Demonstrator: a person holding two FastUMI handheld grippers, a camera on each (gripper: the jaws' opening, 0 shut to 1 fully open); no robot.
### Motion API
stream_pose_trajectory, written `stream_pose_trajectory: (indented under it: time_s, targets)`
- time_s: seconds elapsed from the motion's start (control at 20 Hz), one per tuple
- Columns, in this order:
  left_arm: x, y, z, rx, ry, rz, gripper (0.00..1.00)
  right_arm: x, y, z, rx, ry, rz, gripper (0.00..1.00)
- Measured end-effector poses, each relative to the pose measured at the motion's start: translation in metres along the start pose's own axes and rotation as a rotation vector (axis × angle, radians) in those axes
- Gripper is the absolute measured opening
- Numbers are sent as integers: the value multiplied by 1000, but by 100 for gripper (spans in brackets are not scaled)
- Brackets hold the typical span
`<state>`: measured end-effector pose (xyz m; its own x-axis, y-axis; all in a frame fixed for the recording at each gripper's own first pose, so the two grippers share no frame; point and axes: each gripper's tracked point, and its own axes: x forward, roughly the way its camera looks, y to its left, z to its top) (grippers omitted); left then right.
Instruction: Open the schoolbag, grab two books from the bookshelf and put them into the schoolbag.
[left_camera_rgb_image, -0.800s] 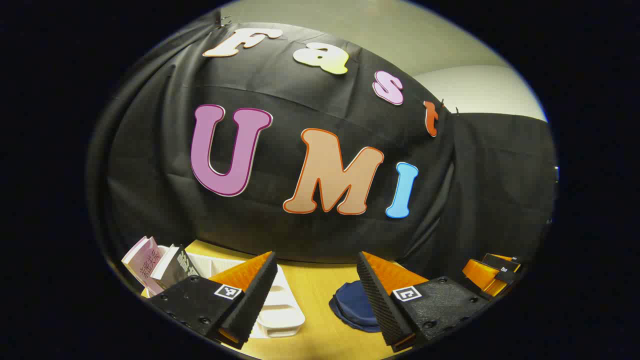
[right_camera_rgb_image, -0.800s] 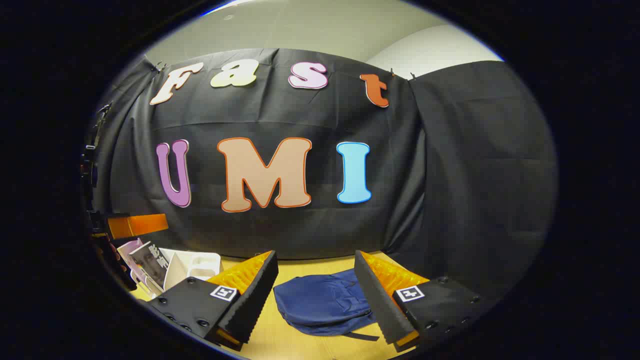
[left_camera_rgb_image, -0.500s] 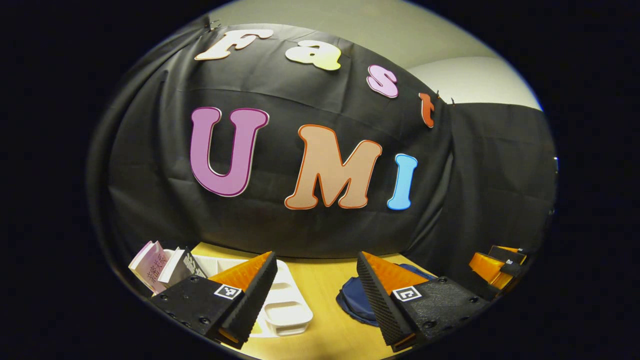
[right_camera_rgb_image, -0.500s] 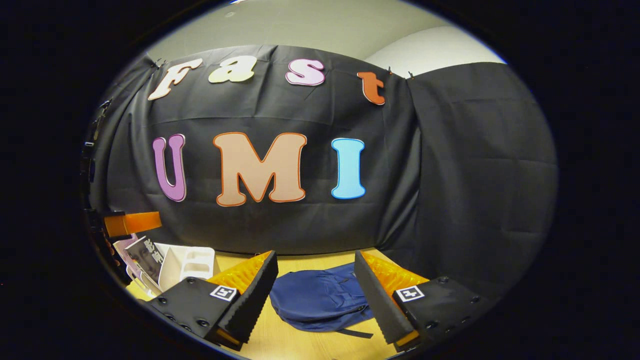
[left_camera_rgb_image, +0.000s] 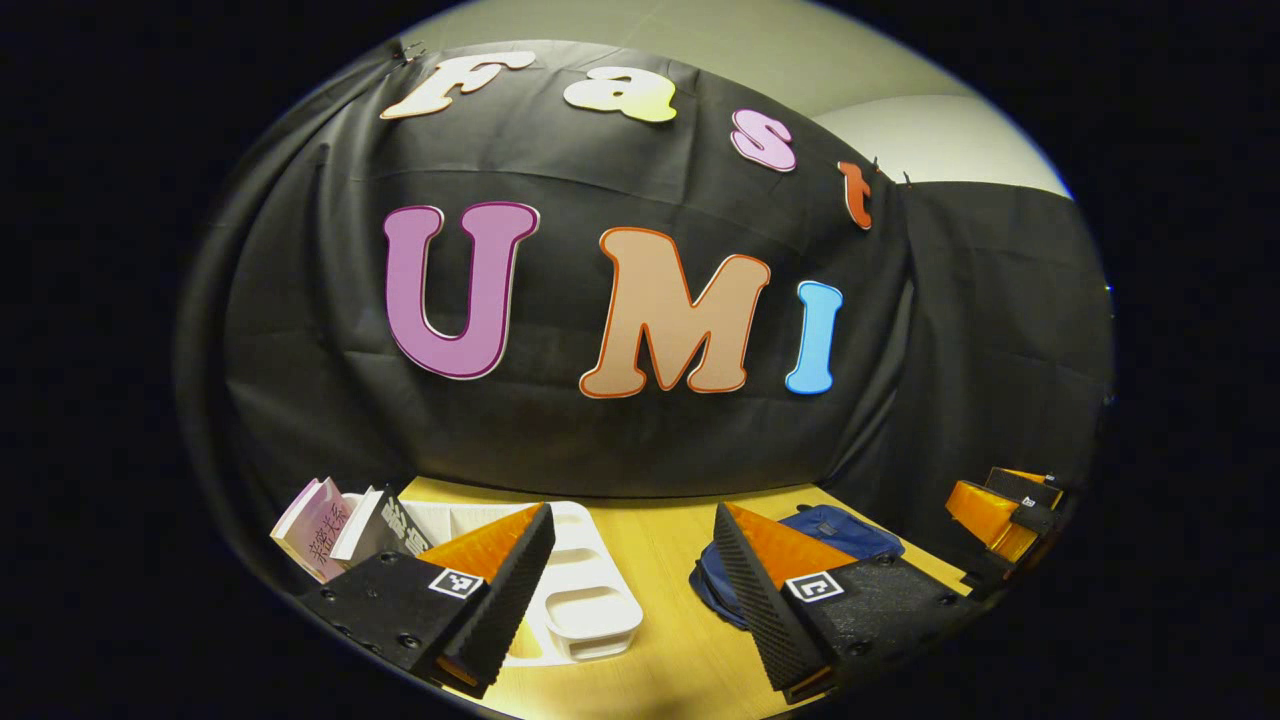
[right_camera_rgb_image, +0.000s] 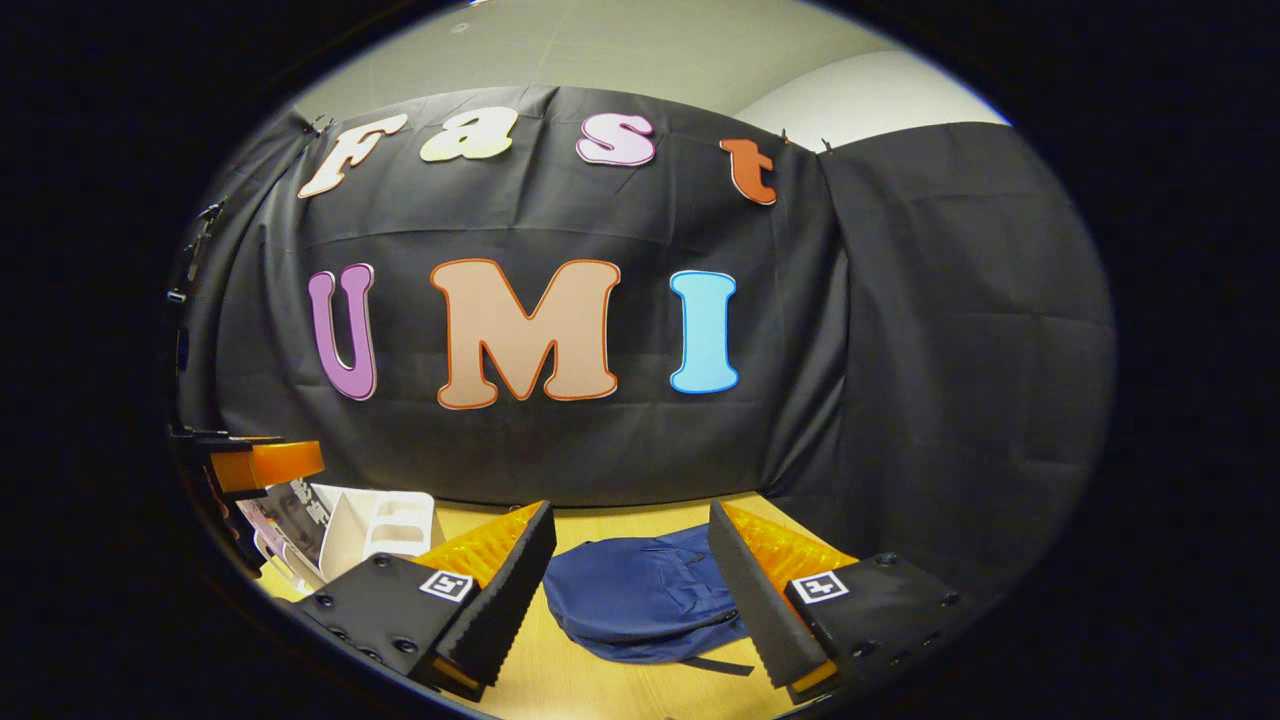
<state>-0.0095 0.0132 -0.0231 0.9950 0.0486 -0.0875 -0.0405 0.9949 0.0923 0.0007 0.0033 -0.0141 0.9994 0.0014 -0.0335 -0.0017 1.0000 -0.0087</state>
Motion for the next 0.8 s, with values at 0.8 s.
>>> stream_pose_trajectory:
  time_s: [0.8]
  targets:
    - [-27, 80, -25, 21, 85, 265, 93, 45, -15, -134, -742, 40, -27, 100]
